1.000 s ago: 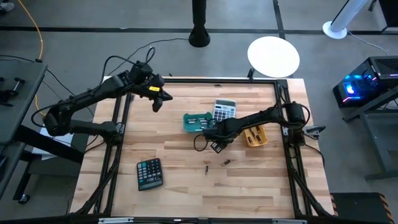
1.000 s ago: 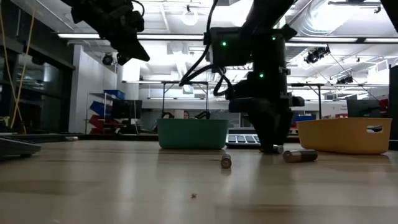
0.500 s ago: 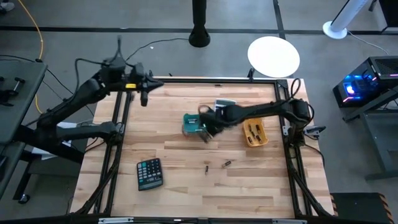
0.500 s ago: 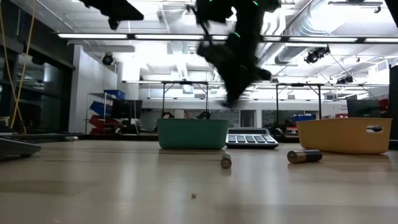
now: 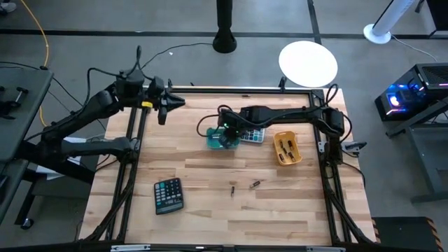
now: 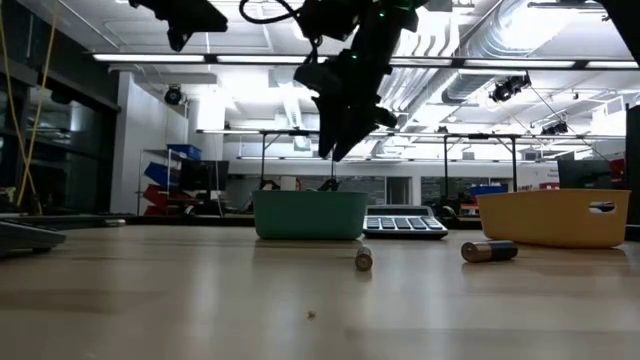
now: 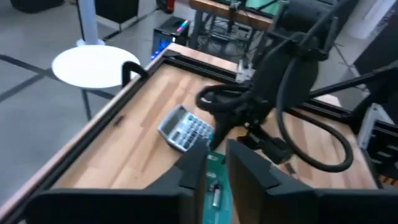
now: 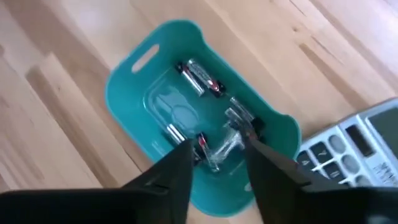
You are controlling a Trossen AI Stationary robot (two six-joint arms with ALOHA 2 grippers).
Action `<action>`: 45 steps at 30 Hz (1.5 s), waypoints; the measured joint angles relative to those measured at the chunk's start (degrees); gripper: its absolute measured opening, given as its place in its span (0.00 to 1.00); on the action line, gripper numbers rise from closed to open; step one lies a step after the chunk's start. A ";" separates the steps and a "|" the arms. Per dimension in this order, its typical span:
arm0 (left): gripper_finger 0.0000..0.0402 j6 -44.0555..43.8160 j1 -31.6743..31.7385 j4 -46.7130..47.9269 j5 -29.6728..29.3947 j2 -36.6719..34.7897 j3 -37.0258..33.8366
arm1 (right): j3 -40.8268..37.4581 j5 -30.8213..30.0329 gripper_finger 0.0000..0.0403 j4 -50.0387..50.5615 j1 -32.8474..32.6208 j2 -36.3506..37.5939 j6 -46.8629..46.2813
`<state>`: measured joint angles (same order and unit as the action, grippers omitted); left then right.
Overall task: Sort batteries
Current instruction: Put the silver battery into the blue bin, then put the black battery into the yellow bin
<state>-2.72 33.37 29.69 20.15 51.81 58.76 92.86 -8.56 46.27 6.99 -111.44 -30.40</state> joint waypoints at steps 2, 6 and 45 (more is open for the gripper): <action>0.19 -1.28 -2.60 -0.05 -2.08 0.35 0.02 | 0.00 0.04 0.40 0.56 0.12 0.00 3.96; 0.31 -4.98 -9.79 0.49 -7.49 2.14 0.02 | 0.02 2.60 0.47 7.47 -1.50 0.67 10.32; 0.41 -21.25 -42.93 -9.63 -43.30 13.23 -0.02 | -28.76 6.03 0.06 -5.47 -23.67 6.49 16.80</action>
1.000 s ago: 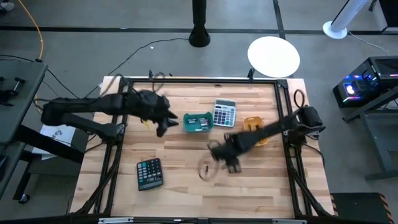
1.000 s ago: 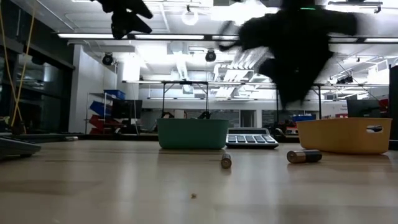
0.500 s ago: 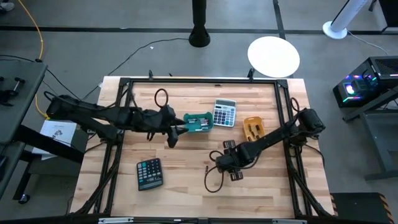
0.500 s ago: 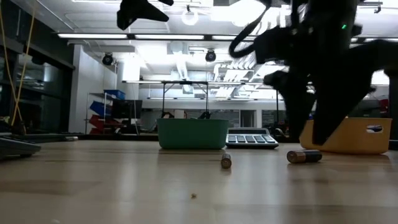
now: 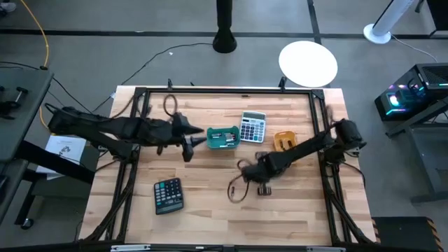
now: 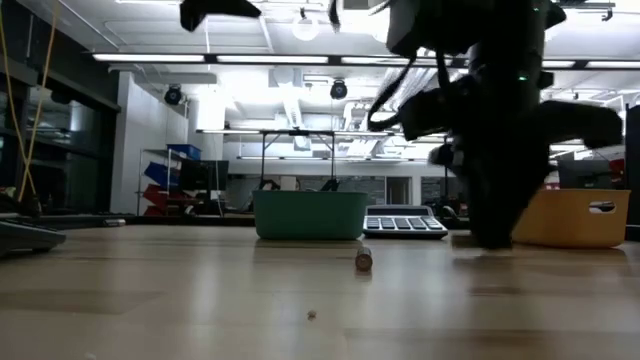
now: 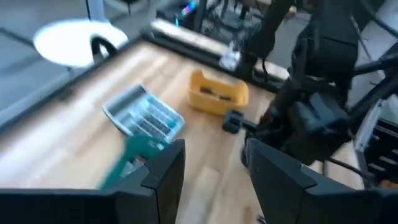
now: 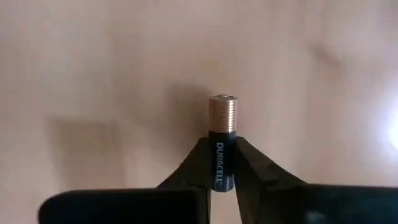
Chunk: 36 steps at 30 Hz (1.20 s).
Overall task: Sort batteries
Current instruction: Put the black battery into the yellow bin
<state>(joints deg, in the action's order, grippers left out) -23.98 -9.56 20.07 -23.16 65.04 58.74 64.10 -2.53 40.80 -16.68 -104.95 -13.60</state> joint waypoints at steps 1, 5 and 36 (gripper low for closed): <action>0.41 1.40 0.39 -0.08 -0.77 -0.98 0.02 | -0.26 -0.79 0.06 2.47 0.82 1.55 -1.12; 0.41 7.09 3.04 -0.67 -3.14 -4.80 0.04 | -1.93 -5.76 0.12 9.98 4.26 10.40 -6.68; 0.41 10.78 17.00 4.95 12.13 -6.84 0.07 | -0.04 10.40 0.53 -4.13 8.22 13.25 -49.60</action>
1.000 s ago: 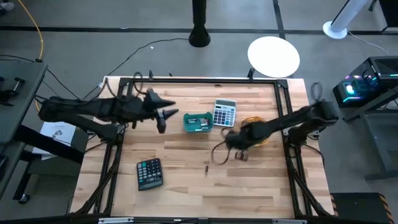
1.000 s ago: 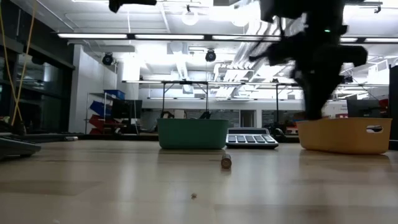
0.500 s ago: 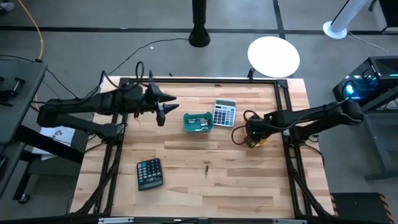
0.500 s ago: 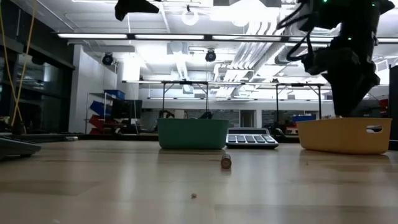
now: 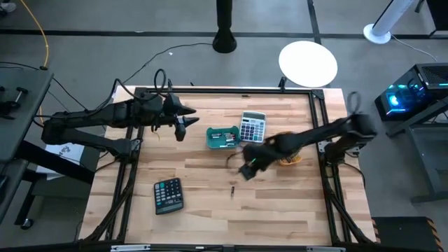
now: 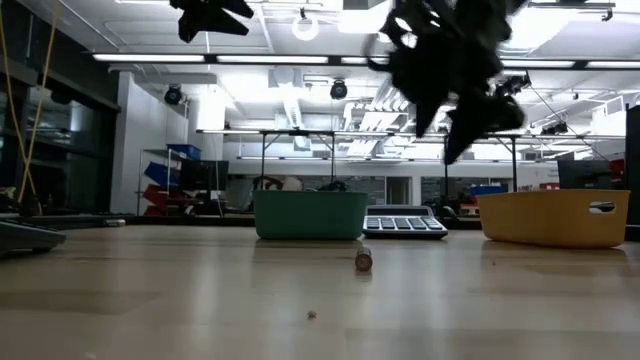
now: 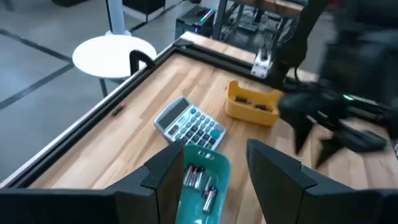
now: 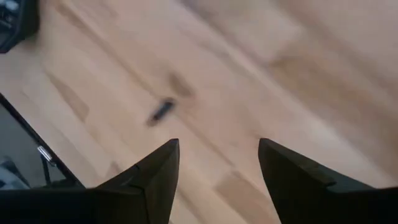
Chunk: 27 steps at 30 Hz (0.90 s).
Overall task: Sort batteries
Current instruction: Put the black battery into the yellow bin
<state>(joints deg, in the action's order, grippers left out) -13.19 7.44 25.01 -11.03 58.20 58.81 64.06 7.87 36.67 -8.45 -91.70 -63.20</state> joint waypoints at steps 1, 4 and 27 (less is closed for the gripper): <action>0.41 0.16 0.12 0.67 0.00 -0.05 0.00 | 3.27 -0.88 0.53 0.46 -1.34 -3.21 -1.04; 0.41 2.21 0.18 2.73 -0.02 -0.03 0.00 | 13.17 -3.38 0.53 3.66 -4.06 -11.58 -6.80; 0.41 18.38 5.03 7.91 6.42 -0.03 0.00 | 51.81 -2.64 0.53 28.11 -9.55 -45.38 -33.26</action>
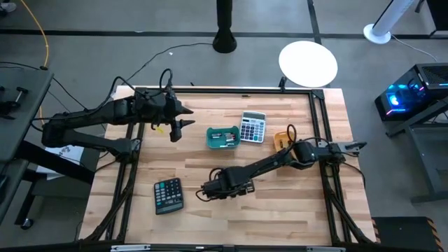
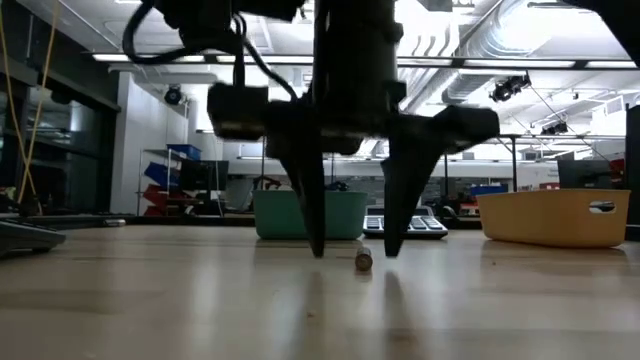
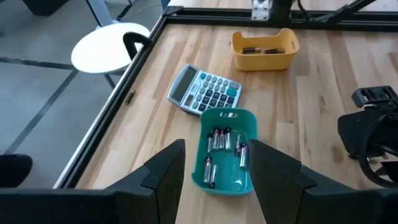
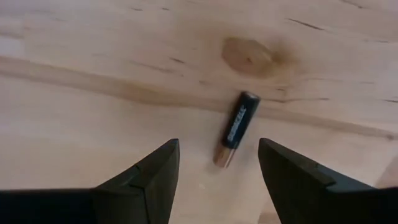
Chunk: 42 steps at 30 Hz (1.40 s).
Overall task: Sort batteries
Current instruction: Put the black battery into the yellow bin
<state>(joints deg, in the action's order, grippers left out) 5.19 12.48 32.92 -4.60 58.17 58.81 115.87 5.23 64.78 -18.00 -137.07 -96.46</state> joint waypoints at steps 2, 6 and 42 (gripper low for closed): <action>0.41 0.02 0.46 0.39 0.05 0.00 0.00 | -0.40 -0.05 0.52 0.18 0.00 -0.87 -0.07; 0.41 0.02 1.36 0.29 0.03 0.00 0.00 | -0.18 -0.28 0.42 1.04 0.41 -1.90 4.28; 0.41 -14.41 6.75 -21.95 3.87 11.38 0.02 | -73.17 -20.17 0.22 -3.07 18.61 70.77 20.39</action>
<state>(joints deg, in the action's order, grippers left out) -9.22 19.22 10.97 -0.73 69.55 58.83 42.70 -14.93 61.70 0.61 -66.30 -76.08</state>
